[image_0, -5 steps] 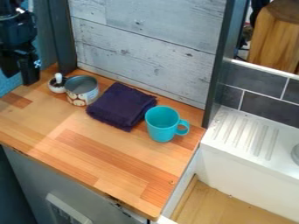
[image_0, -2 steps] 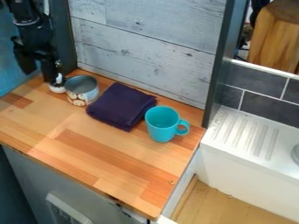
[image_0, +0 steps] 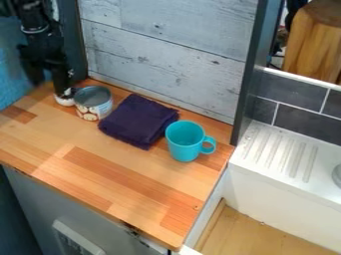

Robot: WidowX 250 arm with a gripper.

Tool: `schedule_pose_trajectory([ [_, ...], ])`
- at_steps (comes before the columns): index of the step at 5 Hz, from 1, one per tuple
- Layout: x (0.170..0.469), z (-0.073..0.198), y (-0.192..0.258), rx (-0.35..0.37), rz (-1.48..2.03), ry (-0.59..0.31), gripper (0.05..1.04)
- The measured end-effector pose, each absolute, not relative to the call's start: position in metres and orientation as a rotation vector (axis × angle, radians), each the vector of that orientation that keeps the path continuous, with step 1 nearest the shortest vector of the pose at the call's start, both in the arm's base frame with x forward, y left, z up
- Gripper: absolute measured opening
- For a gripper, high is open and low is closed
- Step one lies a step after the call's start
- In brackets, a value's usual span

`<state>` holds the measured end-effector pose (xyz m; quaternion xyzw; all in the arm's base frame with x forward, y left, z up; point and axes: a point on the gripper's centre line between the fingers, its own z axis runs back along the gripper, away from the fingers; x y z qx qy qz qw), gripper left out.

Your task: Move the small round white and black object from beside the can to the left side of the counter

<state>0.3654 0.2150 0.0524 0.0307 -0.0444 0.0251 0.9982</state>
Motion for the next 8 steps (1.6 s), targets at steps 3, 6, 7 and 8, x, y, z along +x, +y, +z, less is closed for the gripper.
schedule_pose_trajectory([
  [3, 0.38, 0.041, 0.218, 0.063, 0.096, -0.092, 1.001],
  [6, 0.388, 0.033, 0.22, 0.042, 0.099, -0.087, 0.698],
  [7, 0.39, 0.037, 0.219, 0.035, 0.096, -0.091, 0.428],
  [8, 0.387, 0.036, 0.218, 0.028, 0.097, -0.075, 0.271],
])
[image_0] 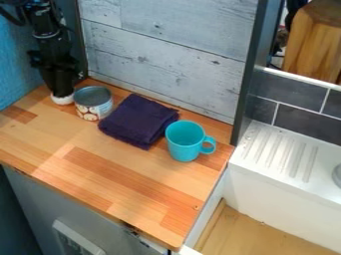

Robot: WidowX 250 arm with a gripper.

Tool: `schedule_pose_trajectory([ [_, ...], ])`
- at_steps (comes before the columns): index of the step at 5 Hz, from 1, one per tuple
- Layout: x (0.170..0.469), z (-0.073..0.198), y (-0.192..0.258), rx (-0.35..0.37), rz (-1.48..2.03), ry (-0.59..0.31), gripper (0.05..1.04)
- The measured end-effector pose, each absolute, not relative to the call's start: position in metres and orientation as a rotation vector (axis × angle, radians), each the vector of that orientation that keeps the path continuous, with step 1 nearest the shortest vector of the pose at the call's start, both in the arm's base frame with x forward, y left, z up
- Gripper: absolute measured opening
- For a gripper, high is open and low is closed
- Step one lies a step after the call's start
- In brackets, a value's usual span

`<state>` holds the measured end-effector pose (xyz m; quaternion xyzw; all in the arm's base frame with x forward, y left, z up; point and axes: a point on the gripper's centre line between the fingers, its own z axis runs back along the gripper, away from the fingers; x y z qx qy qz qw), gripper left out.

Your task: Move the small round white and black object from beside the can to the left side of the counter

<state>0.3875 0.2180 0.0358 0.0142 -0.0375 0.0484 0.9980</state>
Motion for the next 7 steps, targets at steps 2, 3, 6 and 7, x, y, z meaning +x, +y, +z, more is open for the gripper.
schedule_pose_trajectory([
  [2, 0.383, 0.036, 0.215, 0.012, 0.092, -0.052, 0.258],
  [3, 0.357, 0.06, 0.213, 0.057, 0.077, -0.022, 0.258],
  [6, 0.253, 0.112, 0.189, 0.077, 0.013, 0.081, 0.258],
  [7, 0.24, 0.109, 0.209, 0.075, 0.046, 0.089, 0.258],
])
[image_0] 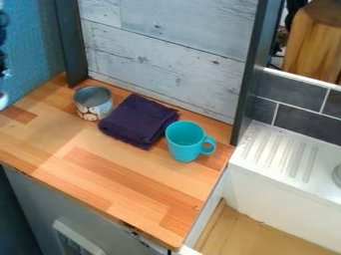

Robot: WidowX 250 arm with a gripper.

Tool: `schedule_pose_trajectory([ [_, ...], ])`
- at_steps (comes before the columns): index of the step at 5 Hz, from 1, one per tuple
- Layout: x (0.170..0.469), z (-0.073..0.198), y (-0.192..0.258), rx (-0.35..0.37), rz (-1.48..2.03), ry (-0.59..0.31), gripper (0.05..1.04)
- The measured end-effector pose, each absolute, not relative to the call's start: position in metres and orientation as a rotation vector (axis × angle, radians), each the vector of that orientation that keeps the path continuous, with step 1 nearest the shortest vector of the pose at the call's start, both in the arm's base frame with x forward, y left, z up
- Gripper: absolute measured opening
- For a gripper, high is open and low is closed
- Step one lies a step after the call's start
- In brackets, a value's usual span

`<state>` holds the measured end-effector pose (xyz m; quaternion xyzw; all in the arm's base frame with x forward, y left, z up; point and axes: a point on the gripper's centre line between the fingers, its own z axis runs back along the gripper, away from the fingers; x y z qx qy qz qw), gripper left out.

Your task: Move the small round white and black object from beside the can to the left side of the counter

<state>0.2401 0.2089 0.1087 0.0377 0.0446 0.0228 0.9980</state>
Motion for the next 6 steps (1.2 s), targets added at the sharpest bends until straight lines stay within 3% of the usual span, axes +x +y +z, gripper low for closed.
schedule_pose_trajectory([
  [1, 0.246, 0.094, 0.235, 0.068, 0.049, 0.068, 0.258],
  [3, 0.265, 0.061, 0.239, 0.041, 0.007, 0.011, 0.258],
  [5, 0.262, 0.03, 0.245, 0.047, 0.02, 0.075, 0.258],
  [6, 0.266, 0.03, 0.249, 0.053, 0.027, 0.07, 0.258],
])
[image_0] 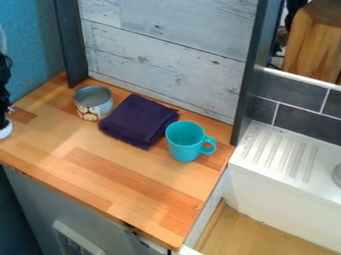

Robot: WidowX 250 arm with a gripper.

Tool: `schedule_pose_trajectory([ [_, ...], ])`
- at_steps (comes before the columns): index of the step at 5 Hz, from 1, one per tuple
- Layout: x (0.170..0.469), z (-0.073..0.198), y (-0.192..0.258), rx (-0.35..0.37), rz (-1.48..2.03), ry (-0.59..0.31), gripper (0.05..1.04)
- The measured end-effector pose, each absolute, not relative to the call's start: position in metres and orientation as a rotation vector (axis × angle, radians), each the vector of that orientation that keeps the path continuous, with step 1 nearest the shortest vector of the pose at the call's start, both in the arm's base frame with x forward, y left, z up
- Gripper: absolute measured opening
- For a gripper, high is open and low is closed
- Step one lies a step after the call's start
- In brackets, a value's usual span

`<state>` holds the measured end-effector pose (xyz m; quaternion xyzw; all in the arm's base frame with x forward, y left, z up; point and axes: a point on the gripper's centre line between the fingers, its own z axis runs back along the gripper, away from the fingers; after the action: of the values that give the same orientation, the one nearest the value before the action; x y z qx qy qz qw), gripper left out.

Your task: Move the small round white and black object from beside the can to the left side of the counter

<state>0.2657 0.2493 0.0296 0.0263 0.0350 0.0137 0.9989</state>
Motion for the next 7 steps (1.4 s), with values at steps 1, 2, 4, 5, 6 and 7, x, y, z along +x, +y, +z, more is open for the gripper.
schedule_pose_trajectory([
  [1, 0.266, 0.029, 0.249, 0.05, 0.012, 0.073, 0.329],
  [2, 0.264, 0.028, 0.246, 0.029, -0.006, 0.084, 0.632],
  [4, 0.267, 0.085, 0.23, 0.051, -0.022, -0.066, 1.016],
  [5, 0.273, 0.096, 0.216, 0.061, -0.064, -0.083, 1.009],
  [6, 0.288, 0.104, 0.178, 0.014, -0.147, -0.074, 1.009],
  [7, 0.308, 0.108, 0.138, -0.043, -0.218, -0.084, 1.009],
])
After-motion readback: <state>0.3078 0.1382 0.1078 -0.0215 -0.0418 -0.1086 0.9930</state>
